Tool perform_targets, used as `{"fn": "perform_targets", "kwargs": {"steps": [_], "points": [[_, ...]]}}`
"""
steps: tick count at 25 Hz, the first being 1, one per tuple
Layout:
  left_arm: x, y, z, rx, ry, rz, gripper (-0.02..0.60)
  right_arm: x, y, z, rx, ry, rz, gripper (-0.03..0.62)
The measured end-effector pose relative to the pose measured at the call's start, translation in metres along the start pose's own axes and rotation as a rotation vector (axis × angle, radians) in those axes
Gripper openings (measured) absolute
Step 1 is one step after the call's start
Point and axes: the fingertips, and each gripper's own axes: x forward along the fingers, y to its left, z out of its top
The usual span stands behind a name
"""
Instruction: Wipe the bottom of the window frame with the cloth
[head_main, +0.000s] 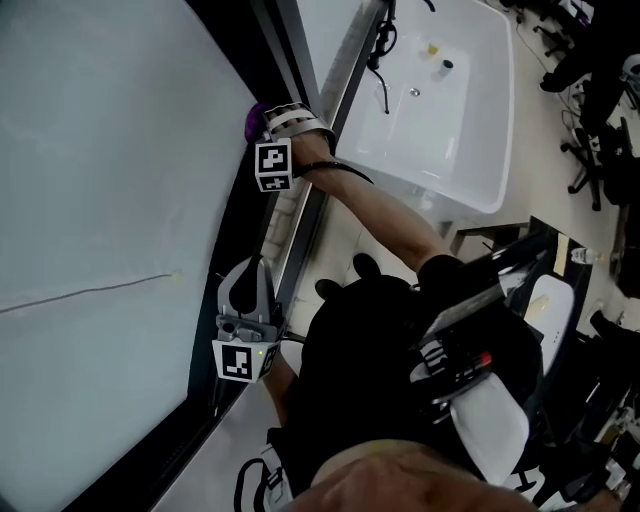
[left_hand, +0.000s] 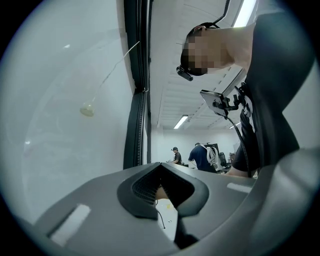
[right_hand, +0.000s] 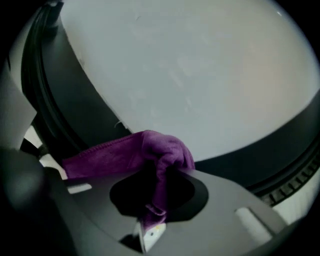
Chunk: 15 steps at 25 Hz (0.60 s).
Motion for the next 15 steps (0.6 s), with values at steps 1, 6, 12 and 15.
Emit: {"fn": "perform_targets", "kwargs": {"steps": [1, 6, 12, 15], "points": [[0.002, -0.001, -0.001, 0.001, 0.003, -0.002, 0.002, -0.008, 0.009, -0.007, 0.029, 0.018, 0.064, 0.04], [0.009, -0.002, -0.01, -0.008, 0.026, -0.012, 0.002, -0.111, 0.031, -0.024, 0.415, -0.25, 0.292, 0.052], [0.021, -0.011, -0.021, -0.016, 0.052, -0.036, 0.002, -0.209, 0.047, -0.017, 0.948, -0.75, 0.538, 0.054], [0.033, -0.011, -0.024, -0.007, 0.07, -0.055, 0.002, -0.231, 0.031, -0.009, 1.027, -0.889, 0.525, 0.054]]}}
